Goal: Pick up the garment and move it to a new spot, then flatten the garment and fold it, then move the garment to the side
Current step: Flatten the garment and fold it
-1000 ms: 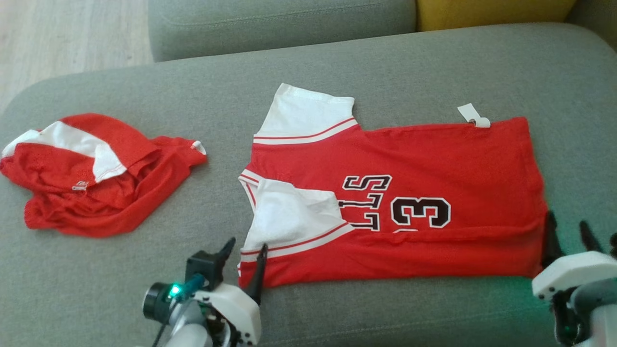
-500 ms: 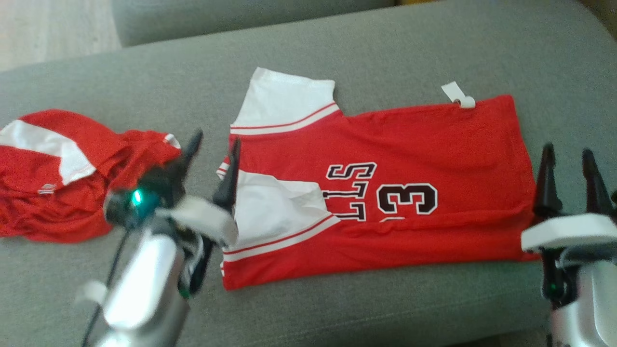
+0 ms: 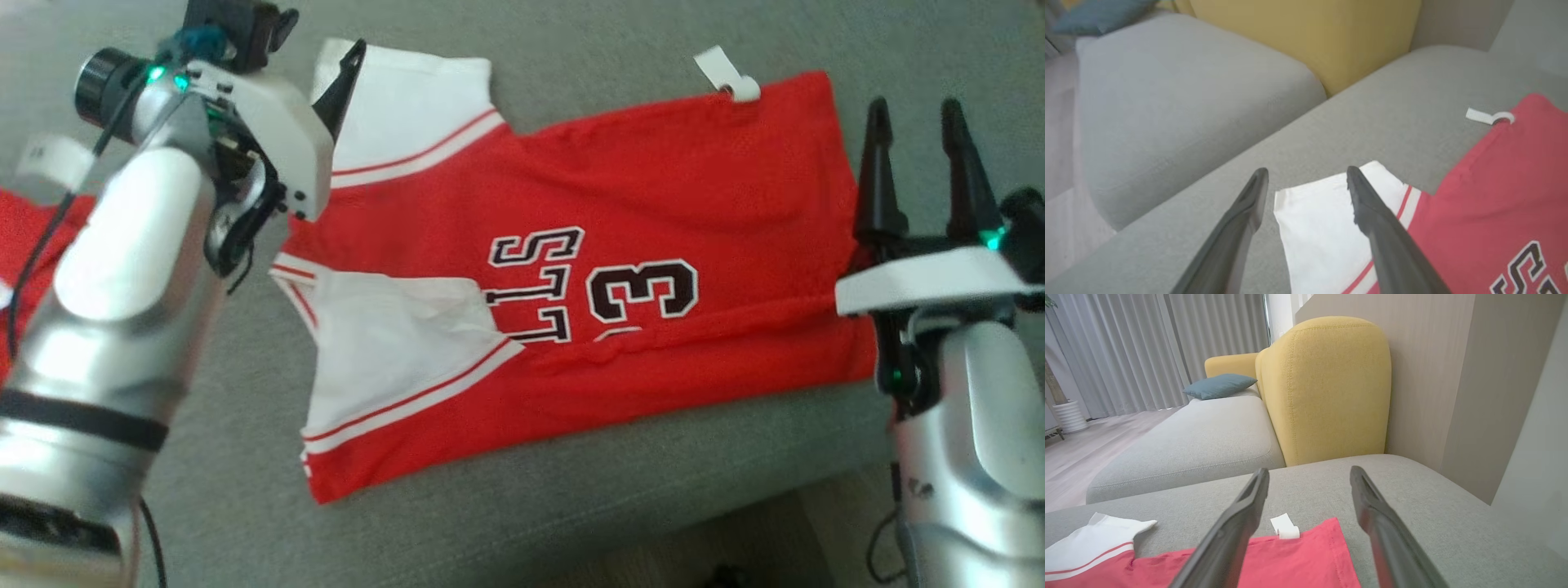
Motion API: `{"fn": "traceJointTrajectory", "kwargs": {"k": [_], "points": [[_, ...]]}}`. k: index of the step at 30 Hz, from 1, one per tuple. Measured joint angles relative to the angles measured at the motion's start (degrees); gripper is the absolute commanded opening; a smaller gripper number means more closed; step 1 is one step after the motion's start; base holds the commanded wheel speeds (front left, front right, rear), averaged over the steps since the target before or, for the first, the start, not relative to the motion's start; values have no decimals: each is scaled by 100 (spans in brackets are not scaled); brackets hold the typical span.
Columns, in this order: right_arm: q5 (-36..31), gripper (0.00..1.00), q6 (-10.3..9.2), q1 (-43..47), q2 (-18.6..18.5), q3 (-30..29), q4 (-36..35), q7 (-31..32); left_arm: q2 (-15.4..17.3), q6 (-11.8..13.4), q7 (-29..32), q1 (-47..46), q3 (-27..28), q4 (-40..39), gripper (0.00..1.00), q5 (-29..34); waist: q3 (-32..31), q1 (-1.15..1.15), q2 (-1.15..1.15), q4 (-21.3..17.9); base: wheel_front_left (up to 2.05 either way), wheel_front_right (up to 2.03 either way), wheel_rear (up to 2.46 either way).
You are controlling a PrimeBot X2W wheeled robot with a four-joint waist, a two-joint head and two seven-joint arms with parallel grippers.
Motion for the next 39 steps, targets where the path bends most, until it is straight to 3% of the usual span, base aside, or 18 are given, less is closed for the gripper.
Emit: {"fn": "traceJointTrajectory", "kwargs": {"k": [10,28,32,33,34,35,39], "points": [[257,100,0,-577,-5,328,-104,-54,740,-40,308,-1255,-1334,972,100,-691,669,1,0,-461,0,0,0],[485,100,0,-688,-5,565,-138,-203,1009,-40,191,-1988,-2659,1913,100,-1456,1148,1,0,-838,0,0,0],[485,100,0,-688,-5,566,-141,-209,1013,-40,417,-2099,-2859,1927,100,-1818,1192,0,0,-872,0,0,0],[485,100,0,-688,-5,565,-141,-209,1028,-37,501,-2130,-2914,1893,81,-1929,1202,0,0,-876,0,0,0],[485,100,0,-688,-5,560,-141,-209,1050,-31,597,-2158,-3003,1837,12,-2063,1207,0,0,-874,0,0,0],[485,100,0,-689,-5,554,-140,-209,1073,-31,689,-2185,-3083,1753,0,-2186,1208,0,0,-867,0,0,0],[441,100,0,-694,-5,447,-127,-207,1083,-34,724,-2198,-3388,1496,0,-2550,1181,0,0,-780,0,0,0]]}}
